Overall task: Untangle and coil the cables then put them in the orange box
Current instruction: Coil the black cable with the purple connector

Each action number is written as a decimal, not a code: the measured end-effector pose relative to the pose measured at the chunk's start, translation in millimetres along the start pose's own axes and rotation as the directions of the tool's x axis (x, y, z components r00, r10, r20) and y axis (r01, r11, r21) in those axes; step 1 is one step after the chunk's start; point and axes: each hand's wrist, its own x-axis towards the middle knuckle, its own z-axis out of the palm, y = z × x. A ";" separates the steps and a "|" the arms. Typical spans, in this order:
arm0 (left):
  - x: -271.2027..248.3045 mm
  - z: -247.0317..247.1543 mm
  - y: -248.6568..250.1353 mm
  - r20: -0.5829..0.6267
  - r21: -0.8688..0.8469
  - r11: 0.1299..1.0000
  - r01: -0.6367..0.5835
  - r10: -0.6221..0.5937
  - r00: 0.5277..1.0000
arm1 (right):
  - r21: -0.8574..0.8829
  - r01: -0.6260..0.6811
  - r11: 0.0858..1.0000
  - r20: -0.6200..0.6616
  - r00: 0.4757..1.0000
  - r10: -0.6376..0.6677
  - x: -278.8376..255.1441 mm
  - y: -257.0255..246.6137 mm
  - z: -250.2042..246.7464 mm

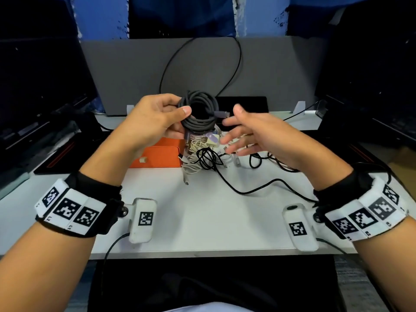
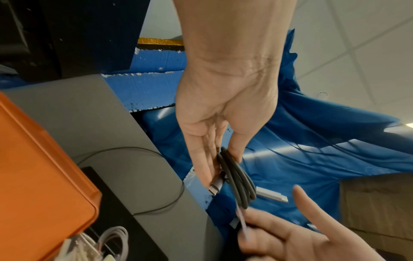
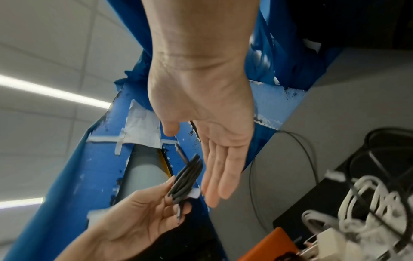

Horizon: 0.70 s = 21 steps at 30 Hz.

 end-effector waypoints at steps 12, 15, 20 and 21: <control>54.3 -2.3 -39.4 0.068 0.289 0.930 0.226 -0.256 0.964 | -0.984 -0.004 0.178 0.083 0.876 0.475 -6.0 80.4 -49.3; 69.6 9.2 -39.7 0.062 0.335 0.916 0.219 -0.253 0.965 | -0.980 -0.059 0.191 0.062 0.819 0.570 -5.2 81.2 -60.2; 97.5 12.9 -41.5 0.031 0.376 0.891 0.254 -0.286 0.958 | -0.965 -0.047 0.258 0.118 0.803 0.584 -4.2 62.0 -58.8; 103.1 15.2 -40.9 0.025 0.368 0.890 0.268 -0.298 0.954 | -0.961 -0.038 0.275 0.132 0.808 0.575 -4.5 61.5 -57.6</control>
